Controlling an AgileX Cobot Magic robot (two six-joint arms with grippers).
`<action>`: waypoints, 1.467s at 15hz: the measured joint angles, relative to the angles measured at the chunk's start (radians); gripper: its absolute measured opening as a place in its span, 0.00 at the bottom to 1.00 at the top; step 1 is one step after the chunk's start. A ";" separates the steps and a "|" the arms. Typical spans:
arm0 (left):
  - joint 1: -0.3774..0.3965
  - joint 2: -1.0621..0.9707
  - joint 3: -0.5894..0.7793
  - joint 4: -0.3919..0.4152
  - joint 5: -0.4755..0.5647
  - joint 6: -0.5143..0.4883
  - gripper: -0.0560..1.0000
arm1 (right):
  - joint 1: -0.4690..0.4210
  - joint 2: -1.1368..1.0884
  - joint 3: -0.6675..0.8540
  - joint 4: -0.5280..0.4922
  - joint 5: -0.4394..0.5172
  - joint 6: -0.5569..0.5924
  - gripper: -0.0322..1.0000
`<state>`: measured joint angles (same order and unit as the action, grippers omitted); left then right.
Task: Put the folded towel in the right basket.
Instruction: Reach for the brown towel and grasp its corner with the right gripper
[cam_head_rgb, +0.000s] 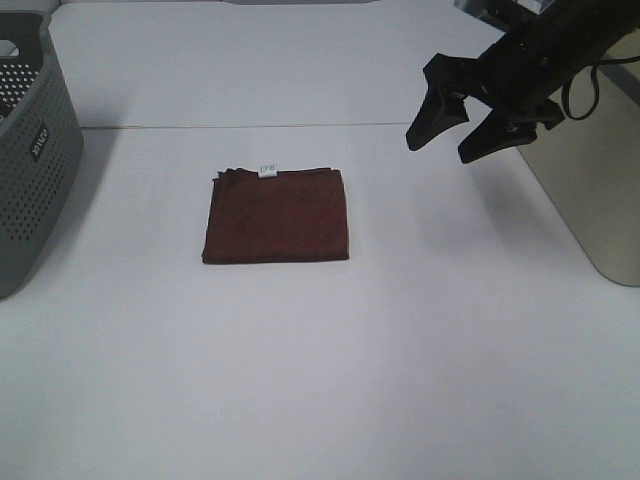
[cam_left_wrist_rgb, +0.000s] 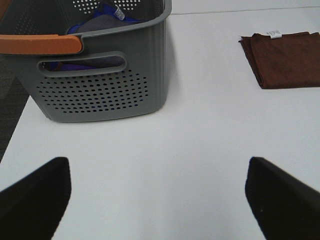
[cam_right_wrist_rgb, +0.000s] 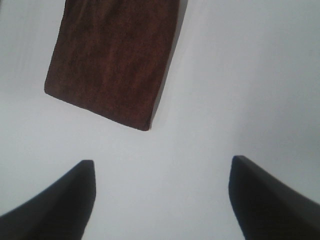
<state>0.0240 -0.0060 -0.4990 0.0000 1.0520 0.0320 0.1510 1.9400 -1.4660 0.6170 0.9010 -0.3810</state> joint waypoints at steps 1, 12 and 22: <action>0.000 0.000 0.000 0.000 0.000 0.000 0.89 | 0.000 0.051 -0.040 0.015 0.016 -0.003 0.73; 0.000 0.000 0.000 0.000 0.000 0.000 0.89 | 0.000 0.485 -0.379 0.150 0.107 -0.011 0.78; 0.000 0.000 0.000 0.000 0.000 0.000 0.89 | 0.060 0.551 -0.394 0.279 0.027 -0.037 0.77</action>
<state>0.0240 -0.0060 -0.4990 0.0000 1.0520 0.0320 0.2110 2.4910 -1.8600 0.8960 0.9280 -0.4180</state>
